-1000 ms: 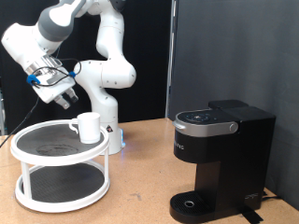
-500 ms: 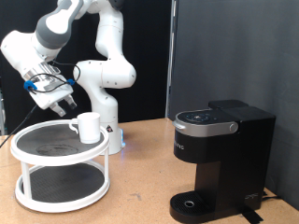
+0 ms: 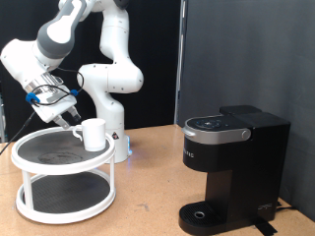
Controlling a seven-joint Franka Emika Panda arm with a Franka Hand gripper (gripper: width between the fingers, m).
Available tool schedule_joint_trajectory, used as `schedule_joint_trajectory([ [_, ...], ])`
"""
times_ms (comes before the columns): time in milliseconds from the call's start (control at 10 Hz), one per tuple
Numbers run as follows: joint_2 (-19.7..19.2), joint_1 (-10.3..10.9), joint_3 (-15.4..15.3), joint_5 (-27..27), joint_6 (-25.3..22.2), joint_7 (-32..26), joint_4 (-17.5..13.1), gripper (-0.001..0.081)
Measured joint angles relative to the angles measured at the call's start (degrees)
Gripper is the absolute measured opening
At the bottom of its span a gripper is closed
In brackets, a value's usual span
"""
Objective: Make a cup of coffee with the keurig machine
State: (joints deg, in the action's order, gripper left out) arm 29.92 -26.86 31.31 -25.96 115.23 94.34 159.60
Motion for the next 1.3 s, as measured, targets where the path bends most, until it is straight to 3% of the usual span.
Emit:
schedule_joint_trajectory([
  [700, -3.3, 2.1, -0.2, -2.6, 2.9, -1.8, 0.0, 0.0734],
  [800, -3.6, 2.3, -0.2, -3.1, 3.1, -2.1, 0.0, 0.0685],
  [900, -3.9, 2.5, -0.2, -3.4, 3.3, -2.5, 0.0, 0.051],
  [1000, -4.2, 2.6, -0.2, -3.7, 3.5, -2.8, 0.0, 0.051],
  [1100, -4.5, 2.7, -0.2, -3.9, 3.7, -3.0, 0.0, 0.0326],
  [1200, -4.6, 2.8, -0.2, -4.0, 3.8, -3.1, 0.1, 0.0326],
  [1300, -4.6, 2.9, -0.2, -4.1, 4.0, -3.1, 0.1, 0.019],
])
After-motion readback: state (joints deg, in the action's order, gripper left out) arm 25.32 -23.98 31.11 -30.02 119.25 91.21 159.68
